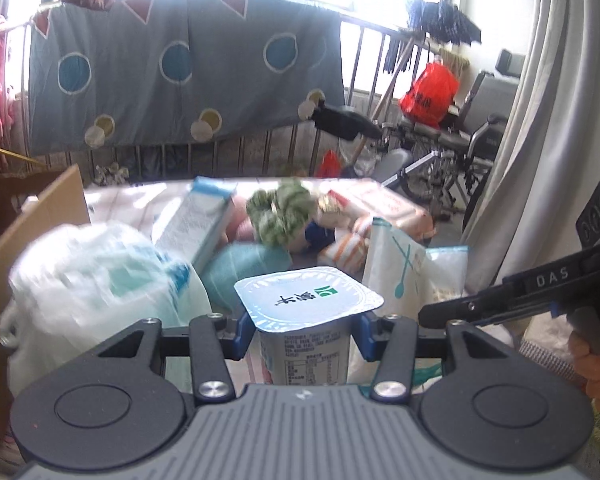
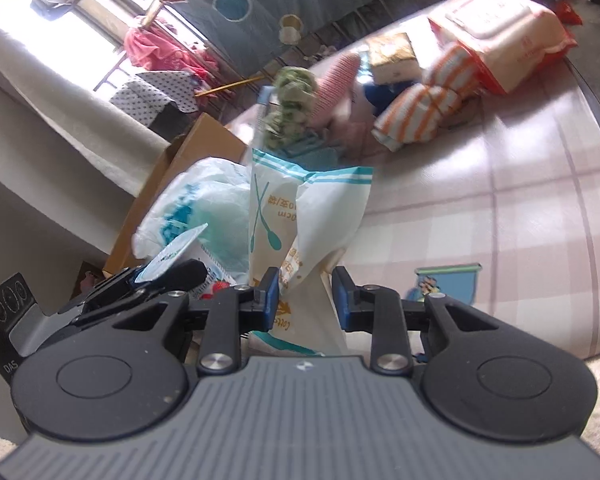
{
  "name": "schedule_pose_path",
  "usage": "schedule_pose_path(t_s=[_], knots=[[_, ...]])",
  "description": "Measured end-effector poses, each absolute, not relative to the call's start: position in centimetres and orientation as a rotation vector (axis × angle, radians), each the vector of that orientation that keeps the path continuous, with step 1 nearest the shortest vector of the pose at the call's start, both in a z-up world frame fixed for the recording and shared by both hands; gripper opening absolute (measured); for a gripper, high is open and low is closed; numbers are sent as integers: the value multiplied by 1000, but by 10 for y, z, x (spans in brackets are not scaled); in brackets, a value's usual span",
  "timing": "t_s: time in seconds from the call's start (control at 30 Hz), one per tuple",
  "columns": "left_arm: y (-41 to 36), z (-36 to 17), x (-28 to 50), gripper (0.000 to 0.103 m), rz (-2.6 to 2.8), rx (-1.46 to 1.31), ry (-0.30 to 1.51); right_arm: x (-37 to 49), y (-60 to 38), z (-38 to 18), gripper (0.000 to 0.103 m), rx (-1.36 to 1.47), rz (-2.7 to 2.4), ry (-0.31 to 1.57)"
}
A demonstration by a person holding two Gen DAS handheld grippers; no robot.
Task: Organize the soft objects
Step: 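Carry the yogurt cup and snack bag with both grippers into the cardboard box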
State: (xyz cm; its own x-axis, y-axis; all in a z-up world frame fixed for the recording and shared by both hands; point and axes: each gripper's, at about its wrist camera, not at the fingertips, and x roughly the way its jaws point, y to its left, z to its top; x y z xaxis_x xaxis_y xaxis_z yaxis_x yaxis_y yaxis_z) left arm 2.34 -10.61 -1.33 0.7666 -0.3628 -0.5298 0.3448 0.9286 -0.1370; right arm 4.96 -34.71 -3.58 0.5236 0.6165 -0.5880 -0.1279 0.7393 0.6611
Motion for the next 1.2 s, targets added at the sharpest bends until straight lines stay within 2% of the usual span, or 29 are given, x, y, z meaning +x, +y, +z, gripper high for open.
schedule_pose_path(t_s=[0.3,0.53,0.8,1.0,1.2], knots=[[-34,87,16,51,-211,-16,410,89,-288,46,27,534,737,818],[47,128,57,51,-43,2,398,178,-186,93,27,523,932,872],[138,102,147,51,70,58,475,288,-42,94,27,426,957,1076],[193,56,217,51,103,72,607,358,66,65,27,337,885,1213],[231,11,275,51,153,86,714,410,122,35,27,294,784,1281]])
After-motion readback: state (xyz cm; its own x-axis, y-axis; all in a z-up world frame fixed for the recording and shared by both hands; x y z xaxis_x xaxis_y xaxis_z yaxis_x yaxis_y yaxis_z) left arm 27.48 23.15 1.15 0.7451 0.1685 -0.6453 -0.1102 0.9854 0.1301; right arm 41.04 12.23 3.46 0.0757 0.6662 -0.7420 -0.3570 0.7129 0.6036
